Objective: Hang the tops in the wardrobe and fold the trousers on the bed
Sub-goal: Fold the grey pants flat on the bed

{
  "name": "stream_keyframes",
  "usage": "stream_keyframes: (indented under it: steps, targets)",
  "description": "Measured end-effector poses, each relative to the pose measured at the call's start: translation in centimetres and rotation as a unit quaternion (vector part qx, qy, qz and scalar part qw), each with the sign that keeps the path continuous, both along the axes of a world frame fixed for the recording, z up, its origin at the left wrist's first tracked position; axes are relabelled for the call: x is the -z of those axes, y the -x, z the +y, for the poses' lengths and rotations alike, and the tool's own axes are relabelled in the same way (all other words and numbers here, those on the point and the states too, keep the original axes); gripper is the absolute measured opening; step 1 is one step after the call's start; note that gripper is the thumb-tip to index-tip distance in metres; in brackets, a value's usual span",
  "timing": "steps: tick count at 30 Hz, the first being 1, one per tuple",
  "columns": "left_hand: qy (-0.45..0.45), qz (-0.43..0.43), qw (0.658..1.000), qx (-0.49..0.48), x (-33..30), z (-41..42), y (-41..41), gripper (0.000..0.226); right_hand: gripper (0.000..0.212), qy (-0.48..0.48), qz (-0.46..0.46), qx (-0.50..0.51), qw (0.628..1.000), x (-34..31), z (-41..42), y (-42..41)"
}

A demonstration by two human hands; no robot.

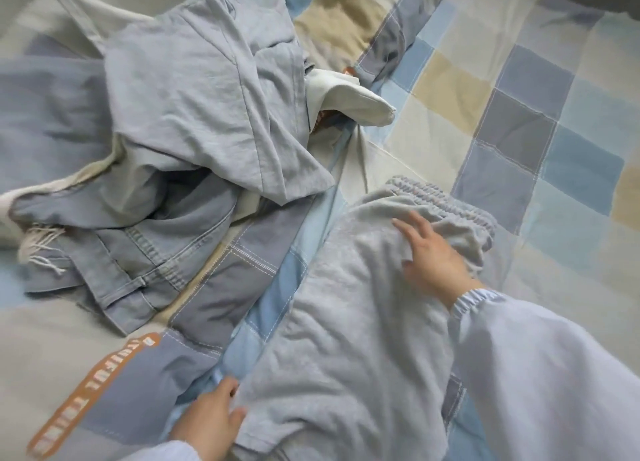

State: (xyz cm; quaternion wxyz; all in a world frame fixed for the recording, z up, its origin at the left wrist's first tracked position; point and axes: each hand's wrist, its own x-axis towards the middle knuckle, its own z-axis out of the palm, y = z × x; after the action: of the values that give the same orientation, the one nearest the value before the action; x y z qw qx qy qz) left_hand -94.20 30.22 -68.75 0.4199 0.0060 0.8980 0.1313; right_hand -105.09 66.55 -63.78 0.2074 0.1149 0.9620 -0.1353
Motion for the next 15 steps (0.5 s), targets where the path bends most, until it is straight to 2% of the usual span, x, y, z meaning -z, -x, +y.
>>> stream_keyframes:
  steps: [3,6,7,9,12,15]
  targets:
    - [0.044,0.009,0.998,0.034,-0.6,1.0,1.2,0.027,0.062,0.001,-0.048,0.065,0.997,1.5,-2.3,-4.9]
    - [0.049,0.024,0.997,0.063,-0.2,1.1,1.9,0.026,0.058,0.01,-0.008,0.18,0.984,2.4,-5.1,-10.5]
    - [0.034,0.02,0.998,0.041,-0.4,1.0,2.1,0.025,0.06,0.018,0.004,0.239,0.971,2.7,-6.1,-12.4]
    - [0.015,0.024,0.999,0.033,-0.1,0.4,1.9,0.023,0.065,0.017,0.014,0.383,0.923,3.0,-8.1,-16.1]
    - [-0.014,0.071,0.996,0.047,0.1,0.1,1.3,0.025,0.072,0.032,-0.024,0.588,0.808,3.7,-11.4,-22.0]
    - [-0.068,-0.009,0.998,0.012,-0.1,0.3,0.5,0.049,0.078,0.105,-0.065,0.679,0.724,4.4,-14.3,-27.2]
